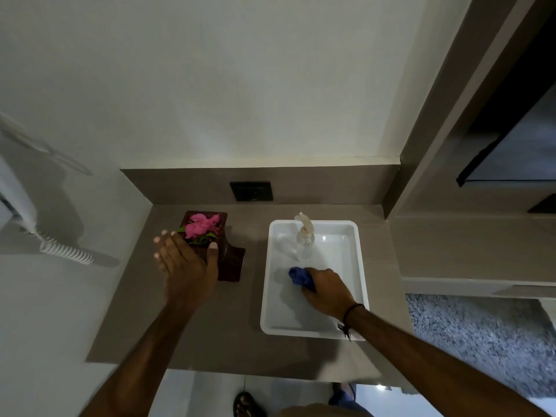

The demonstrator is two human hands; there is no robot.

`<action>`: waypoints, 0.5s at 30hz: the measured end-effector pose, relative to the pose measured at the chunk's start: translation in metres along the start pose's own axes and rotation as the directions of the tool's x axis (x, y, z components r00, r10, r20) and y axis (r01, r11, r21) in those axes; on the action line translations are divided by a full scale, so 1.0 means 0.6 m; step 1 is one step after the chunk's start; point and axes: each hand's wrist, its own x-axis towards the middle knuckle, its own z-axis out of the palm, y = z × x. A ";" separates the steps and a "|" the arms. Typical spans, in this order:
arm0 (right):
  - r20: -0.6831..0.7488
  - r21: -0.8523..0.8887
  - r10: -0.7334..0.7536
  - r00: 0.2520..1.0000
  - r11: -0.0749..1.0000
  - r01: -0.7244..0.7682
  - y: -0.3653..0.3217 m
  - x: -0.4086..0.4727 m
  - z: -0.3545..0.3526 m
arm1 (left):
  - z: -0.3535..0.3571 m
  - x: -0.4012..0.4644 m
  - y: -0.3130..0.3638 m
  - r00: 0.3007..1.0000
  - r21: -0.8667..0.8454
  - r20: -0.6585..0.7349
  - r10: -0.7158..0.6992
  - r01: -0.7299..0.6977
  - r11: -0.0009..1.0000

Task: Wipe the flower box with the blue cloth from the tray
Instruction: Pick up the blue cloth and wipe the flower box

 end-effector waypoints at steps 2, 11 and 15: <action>0.018 0.346 0.111 0.994 0.932 -0.110 -0.031 -0.002 -0.013 | -0.001 0.000 0.000 1.000 0.009 0.006 -0.003 0.003 1.000; 0.299 0.914 0.385 0.873 0.148 -0.378 -0.209 0.066 0.020 | 0.002 0.000 -0.003 1.000 0.008 0.003 -0.028 0.028 1.000; 0.081 0.904 0.488 0.869 0.331 -0.270 -0.244 0.102 0.066 | 0.003 -0.002 0.002 1.000 0.012 -0.022 -0.017 0.018 1.000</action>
